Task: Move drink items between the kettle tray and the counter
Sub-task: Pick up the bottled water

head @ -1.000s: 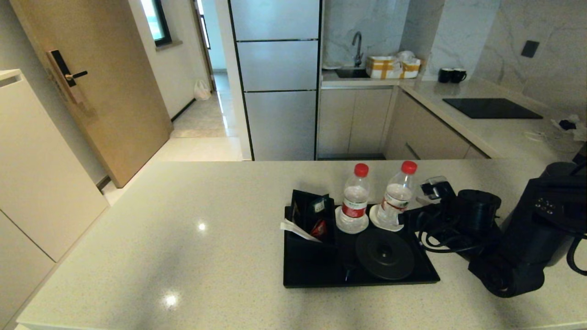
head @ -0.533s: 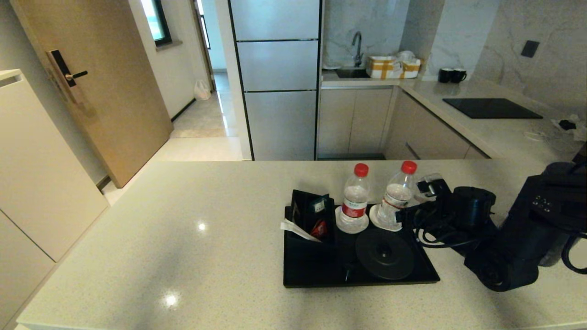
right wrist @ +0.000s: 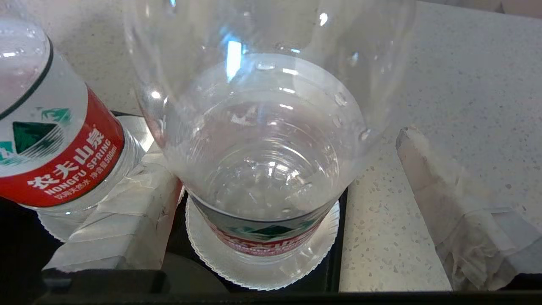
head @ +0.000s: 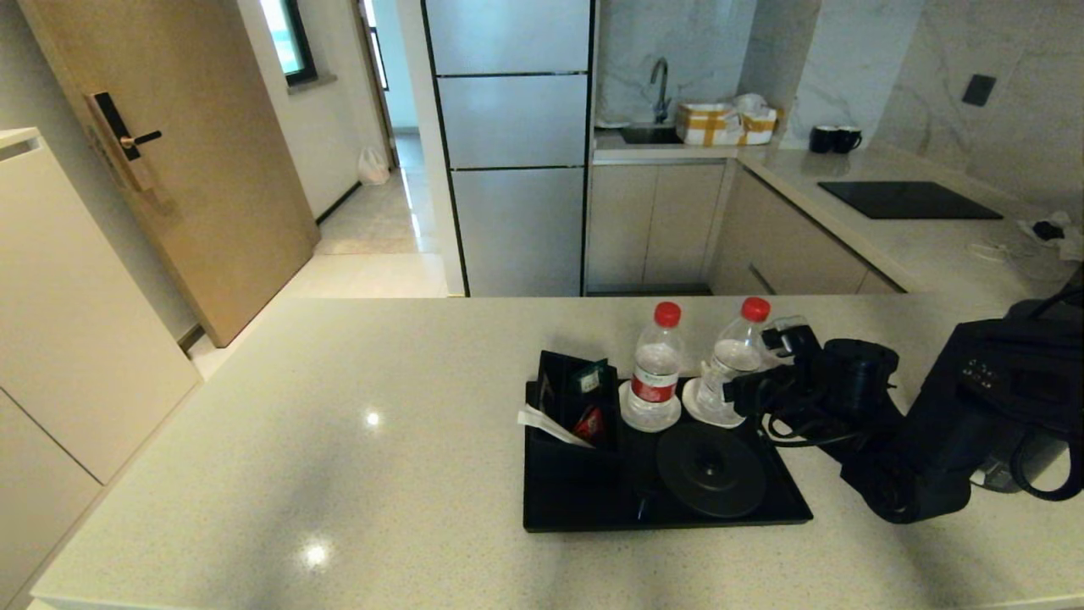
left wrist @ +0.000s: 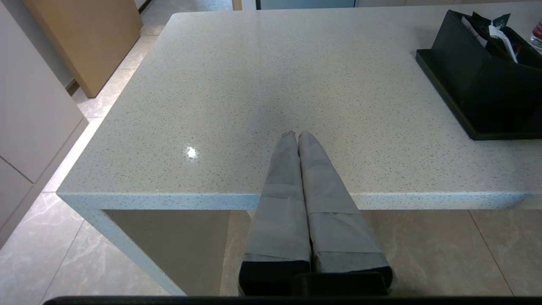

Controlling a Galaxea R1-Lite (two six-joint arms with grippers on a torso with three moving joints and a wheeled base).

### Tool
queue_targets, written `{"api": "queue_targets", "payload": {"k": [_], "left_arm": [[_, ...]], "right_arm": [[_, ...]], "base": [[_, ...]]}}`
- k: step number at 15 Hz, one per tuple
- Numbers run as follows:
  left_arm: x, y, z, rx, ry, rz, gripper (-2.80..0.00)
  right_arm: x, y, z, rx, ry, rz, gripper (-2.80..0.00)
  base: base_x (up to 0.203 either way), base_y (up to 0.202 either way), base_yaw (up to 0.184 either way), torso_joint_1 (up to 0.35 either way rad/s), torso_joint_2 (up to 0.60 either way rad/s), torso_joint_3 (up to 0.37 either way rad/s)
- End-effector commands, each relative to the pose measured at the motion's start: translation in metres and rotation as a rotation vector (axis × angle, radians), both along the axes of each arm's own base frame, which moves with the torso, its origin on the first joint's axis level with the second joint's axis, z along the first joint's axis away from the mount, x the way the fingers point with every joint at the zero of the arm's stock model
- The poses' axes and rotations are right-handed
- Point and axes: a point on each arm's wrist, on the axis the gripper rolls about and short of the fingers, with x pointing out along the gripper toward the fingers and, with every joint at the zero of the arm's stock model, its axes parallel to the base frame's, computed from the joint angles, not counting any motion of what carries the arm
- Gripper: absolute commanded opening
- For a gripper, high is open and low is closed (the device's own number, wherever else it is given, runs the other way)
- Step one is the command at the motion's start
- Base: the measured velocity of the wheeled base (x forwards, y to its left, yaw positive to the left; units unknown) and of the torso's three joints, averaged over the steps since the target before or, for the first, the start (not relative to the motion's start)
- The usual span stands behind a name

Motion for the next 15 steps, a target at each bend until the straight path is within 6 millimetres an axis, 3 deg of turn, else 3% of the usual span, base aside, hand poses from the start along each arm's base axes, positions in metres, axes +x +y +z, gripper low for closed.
{"api": "queue_targets", "payload": {"k": [1,7,8,15], "left_arm": [[0.0,0.0,-0.0001,0.0,0.0,0.001,-2.8],[0.0,0.0,-0.0001,0.0,0.0,0.002,-2.8],[0.0,0.0,-0.0001,0.0,0.0,0.0,-2.8],[0.0,0.0,-0.0001,0.0,0.0,0.001,-2.8]], "right_arm": [[-0.0001,0.0004,-0.0002,0.0,-0.005,0.002,0.0],[0.0003,0.0005,0.0002,0.0,-0.007,0.002,0.0],[0.0006,-0.0001,0.0003,0.0,-0.007,-0.001,-2.8],[-0.0026,0.0001,0.0042,0.0,-0.01,0.002,-2.8]], "base": [[0.0,0.0,0.0,0.0,0.0,0.0],[0.0,0.0,0.0,0.0,0.0,0.0],[0.0,0.0,0.0,0.0,0.0,0.0],[0.0,0.0,0.0,0.0,0.0,0.0]]}}
